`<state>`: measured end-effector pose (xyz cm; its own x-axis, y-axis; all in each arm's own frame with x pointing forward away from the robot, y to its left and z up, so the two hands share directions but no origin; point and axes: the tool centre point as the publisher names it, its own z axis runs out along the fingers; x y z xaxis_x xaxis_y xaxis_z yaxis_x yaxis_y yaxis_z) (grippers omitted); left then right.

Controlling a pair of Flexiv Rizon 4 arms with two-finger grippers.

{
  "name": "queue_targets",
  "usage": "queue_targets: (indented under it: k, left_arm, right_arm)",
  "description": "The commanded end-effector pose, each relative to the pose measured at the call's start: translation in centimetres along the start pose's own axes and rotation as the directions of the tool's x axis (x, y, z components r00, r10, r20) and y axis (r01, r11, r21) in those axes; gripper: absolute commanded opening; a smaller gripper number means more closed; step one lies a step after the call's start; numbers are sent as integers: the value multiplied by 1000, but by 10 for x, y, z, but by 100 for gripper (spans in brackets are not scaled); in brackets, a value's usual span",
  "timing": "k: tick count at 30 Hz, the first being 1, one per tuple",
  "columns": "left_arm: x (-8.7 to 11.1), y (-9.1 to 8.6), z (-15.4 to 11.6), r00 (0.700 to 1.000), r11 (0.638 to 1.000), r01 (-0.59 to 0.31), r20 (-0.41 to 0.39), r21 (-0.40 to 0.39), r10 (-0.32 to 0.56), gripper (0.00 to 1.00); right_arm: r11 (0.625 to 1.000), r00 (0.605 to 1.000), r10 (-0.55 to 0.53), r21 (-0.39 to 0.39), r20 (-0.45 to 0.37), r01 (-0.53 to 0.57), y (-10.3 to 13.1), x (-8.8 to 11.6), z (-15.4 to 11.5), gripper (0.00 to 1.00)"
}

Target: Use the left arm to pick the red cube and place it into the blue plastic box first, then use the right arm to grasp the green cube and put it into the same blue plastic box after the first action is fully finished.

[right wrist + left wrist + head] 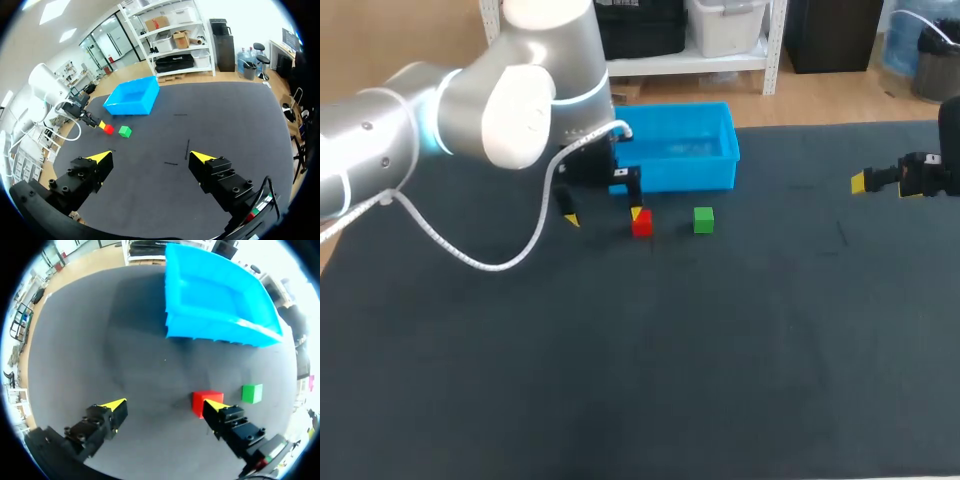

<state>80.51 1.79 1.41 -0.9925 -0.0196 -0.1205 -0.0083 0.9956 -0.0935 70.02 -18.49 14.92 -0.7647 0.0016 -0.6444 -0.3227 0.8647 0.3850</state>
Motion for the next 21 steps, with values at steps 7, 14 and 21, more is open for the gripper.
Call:
queue_targets:
  k: [7,14,21]
  left_arm:
    - [-4,-3,-3,1000,1000,-8,9,2,8,100]
    - [-9,-15,0,1000,1000,-30,7,4,30,100]
    - [-12,-32,-1,998,998,-55,14,7,55,100]
  right_arm:
    - [1000,1000,-1,-1,-2,1,0,0,0,100]
    - [1000,1000,-1,-1,-2,1,0,0,0,100]
    - [1000,1000,-1,-1,-2,1,0,0,0,100]
